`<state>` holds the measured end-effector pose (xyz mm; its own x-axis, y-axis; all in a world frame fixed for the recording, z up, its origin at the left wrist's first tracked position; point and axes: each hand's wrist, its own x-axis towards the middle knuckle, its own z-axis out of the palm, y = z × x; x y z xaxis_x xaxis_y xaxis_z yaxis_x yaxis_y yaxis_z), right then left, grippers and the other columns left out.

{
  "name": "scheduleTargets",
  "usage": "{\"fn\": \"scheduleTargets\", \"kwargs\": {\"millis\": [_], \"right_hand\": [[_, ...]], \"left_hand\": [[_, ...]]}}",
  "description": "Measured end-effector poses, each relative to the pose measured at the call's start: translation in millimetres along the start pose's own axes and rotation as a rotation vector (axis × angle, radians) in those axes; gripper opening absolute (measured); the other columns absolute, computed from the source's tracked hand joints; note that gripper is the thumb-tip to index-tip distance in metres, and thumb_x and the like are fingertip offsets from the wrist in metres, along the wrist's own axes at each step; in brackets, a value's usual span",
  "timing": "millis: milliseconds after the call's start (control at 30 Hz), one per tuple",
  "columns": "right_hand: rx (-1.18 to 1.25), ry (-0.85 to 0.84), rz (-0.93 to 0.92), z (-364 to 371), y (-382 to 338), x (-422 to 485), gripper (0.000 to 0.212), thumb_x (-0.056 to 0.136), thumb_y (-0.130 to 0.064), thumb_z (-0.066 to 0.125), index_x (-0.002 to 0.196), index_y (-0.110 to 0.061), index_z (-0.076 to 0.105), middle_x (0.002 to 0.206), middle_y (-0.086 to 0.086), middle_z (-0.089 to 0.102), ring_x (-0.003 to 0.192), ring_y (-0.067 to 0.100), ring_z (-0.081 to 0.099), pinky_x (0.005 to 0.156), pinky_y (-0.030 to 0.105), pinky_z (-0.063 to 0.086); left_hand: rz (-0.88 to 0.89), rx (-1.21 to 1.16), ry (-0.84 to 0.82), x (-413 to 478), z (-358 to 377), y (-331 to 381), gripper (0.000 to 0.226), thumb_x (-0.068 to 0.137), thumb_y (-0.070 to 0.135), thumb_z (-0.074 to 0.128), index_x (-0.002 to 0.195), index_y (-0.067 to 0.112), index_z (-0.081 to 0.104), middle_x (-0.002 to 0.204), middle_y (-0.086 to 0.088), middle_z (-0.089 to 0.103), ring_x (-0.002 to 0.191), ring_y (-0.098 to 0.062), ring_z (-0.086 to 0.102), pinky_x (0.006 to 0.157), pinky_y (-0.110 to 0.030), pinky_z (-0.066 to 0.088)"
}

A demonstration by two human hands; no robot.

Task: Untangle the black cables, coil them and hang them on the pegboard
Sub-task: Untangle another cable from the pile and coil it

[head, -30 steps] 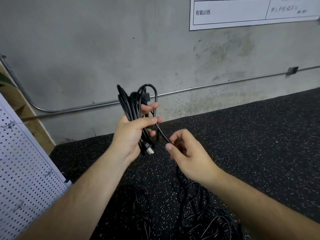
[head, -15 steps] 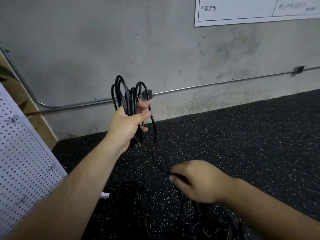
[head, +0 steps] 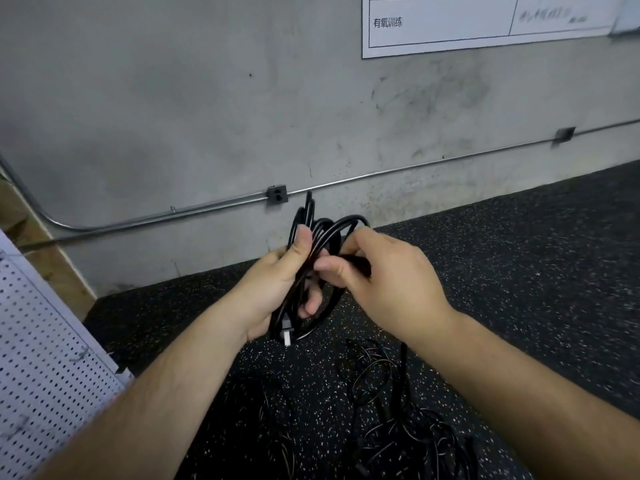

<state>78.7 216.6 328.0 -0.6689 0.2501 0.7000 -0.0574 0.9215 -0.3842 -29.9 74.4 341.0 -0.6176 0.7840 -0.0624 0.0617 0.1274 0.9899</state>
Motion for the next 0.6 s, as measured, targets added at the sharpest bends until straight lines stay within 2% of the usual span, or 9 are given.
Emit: {"fn": "scheduleTargets", "kwargs": {"millis": [67, 133, 200, 300, 400, 467, 500, 567, 600], "right_hand": [[-0.063, 0.019, 0.065, -2.9, 2.6, 4.5, 0.058, 0.082, -0.078, 0.046, 0.092, -0.022, 0.058, 0.078, -0.008, 0.065, 0.066, 0.017, 0.062, 0.057, 0.033, 0.049], [-0.12, 0.057, 0.053, -8.2, 7.5, 11.3, 0.061, 0.08, -0.079, 0.045, 0.093, -0.02, 0.058, 0.073, -0.006, 0.063, 0.061, 0.018, 0.059, 0.054, 0.032, 0.047], [-0.076, 0.037, 0.039, -15.8, 14.5, 17.4, 0.061, 0.079, -0.078, 0.048, 0.094, -0.019, 0.057, 0.071, -0.008, 0.059, 0.059, 0.014, 0.055, 0.053, 0.03, 0.044], [0.148, -0.032, 0.069, -20.0, 28.9, 14.8, 0.042, 0.088, -0.064, 0.054, 0.093, -0.022, 0.055, 0.068, -0.008, 0.056, 0.059, 0.01, 0.052, 0.052, 0.026, 0.042], [0.46, -0.161, 0.259, -3.5, 36.7, -2.3, 0.018, 0.101, -0.041, 0.051, 0.093, -0.024, 0.052, 0.065, -0.001, 0.057, 0.057, 0.016, 0.056, 0.059, 0.043, 0.055], [0.646, -0.256, 0.4, 14.9, 41.1, -20.6, 0.022, 0.105, -0.037, 0.044, 0.094, -0.019, 0.052, 0.069, 0.001, 0.059, 0.062, 0.019, 0.061, 0.07, 0.053, 0.058], [0.72, -0.328, 0.46, 23.8, 41.6, -30.8, 0.028, 0.106, -0.039, 0.041, 0.095, -0.017, 0.053, 0.072, 0.001, 0.06, 0.066, 0.019, 0.062, 0.075, 0.054, 0.059], [0.794, -0.511, 0.553, 41.7, 38.8, -51.3, 0.041, 0.104, -0.049, 0.035, 0.099, -0.013, 0.055, 0.077, 0.002, 0.061, 0.072, 0.019, 0.063, 0.08, 0.048, 0.056], [0.788, -0.574, 0.567, 49.7, 35.7, -59.3, 0.046, 0.103, -0.052, 0.033, 0.1, -0.012, 0.055, 0.076, 0.0, 0.059, 0.072, 0.017, 0.06, 0.078, 0.044, 0.054]], "left_hand": [[0.036, -0.056, -0.082, 2.6, -5.6, -3.5, 0.073, 0.074, 0.082, 0.059, 0.089, 0.01, 0.064, 0.055, 0.001, 0.055, 0.039, -0.011, 0.044, 0.039, -0.023, 0.038], [0.046, -0.149, -0.18, 4.6, -9.6, -7.4, 0.06, 0.072, 0.07, 0.078, 0.08, 0.013, 0.06, 0.054, -0.002, 0.043, 0.036, -0.011, 0.039, 0.038, -0.022, 0.036], [0.056, -0.265, -0.252, 4.7, -11.3, -9.7, 0.053, 0.074, 0.053, 0.085, 0.077, 0.011, 0.053, 0.052, -0.002, 0.034, 0.033, -0.009, 0.034, 0.035, -0.02, 0.034], [0.126, -0.467, -0.303, 2.2, -15.8, -3.8, 0.042, 0.083, 0.037, 0.083, 0.074, 0.012, 0.05, 0.049, 0.004, 0.036, 0.031, -0.004, 0.034, 0.032, -0.018, 0.032], [0.186, -0.592, -0.307, 2.3, -27.2, 2.0, 0.036, 0.088, 0.032, 0.079, 0.073, 0.014, 0.051, 0.048, 0.008, 0.038, 0.031, -0.001, 0.036, 0.031, -0.017, 0.032], [0.219, -0.667, -0.302, 3.8, -34.9, 2.8, 0.036, 0.089, 0.03, 0.078, 0.071, 0.015, 0.05, 0.048, 0.009, 0.04, 0.031, -0.001, 0.037, 0.031, -0.017, 0.033], [0.235, -0.704, -0.298, 4.1, -38.8, 3.6, 0.036, 0.089, 0.03, 0.078, 0.071, 0.016, 0.049, 0.047, 0.009, 0.041, 0.031, -0.001, 0.038, 0.031, -0.016, 0.033], [0.27, -0.755, -0.291, 4.1, -46.2, 6.3, 0.034, 0.09, 0.03, 0.076, 0.071, 0.017, 0.051, 0.047, 0.008, 0.042, 0.03, -0.002, 0.039, 0.032, -0.016, 0.034], [0.285, -0.771, -0.277, 3.8, -49.0, 7.9, 0.032, 0.091, 0.031, 0.074, 0.071, 0.018, 0.053, 0.047, 0.008, 0.042, 0.03, -0.002, 0.039, 0.032, -0.016, 0.035]]}}
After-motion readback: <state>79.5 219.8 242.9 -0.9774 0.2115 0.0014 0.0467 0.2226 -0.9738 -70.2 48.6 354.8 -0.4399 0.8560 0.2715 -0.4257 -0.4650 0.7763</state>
